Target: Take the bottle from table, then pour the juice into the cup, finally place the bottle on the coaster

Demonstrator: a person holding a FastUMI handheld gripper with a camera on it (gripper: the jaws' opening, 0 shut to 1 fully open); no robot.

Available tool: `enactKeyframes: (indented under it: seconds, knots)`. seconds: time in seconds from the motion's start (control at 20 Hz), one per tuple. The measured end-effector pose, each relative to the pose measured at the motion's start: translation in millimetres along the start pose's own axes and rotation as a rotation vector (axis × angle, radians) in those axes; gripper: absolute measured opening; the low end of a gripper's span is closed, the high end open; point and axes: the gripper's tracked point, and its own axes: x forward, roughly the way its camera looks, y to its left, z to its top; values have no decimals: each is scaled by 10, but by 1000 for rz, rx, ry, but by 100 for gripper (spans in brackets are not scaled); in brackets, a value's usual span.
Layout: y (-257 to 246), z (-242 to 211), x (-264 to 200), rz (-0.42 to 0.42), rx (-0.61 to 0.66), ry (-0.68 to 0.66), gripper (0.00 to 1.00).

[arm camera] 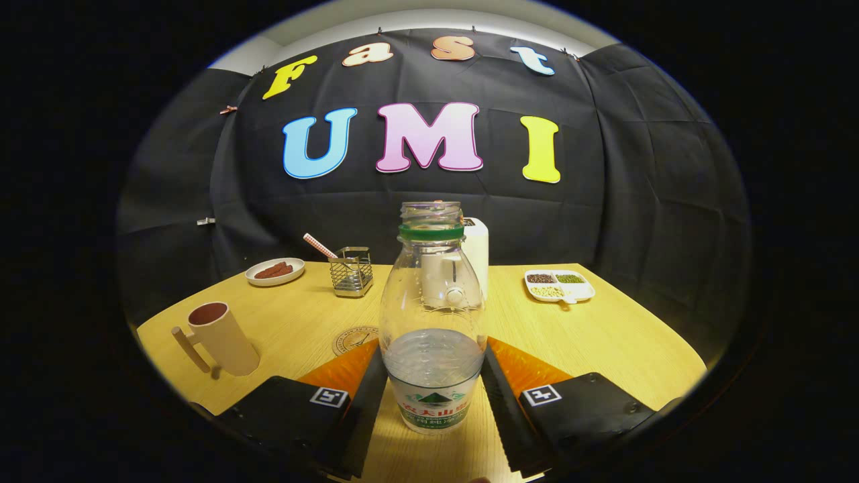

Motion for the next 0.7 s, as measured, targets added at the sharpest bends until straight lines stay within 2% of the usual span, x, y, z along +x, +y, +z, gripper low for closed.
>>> enactKeyframes:
  seconds: [0.4, 0.7]
  knots:
    - [54, 114, -18, 55, -142, 9, 71]
    - [178, 365, -1, 94, -282, 9, 71]
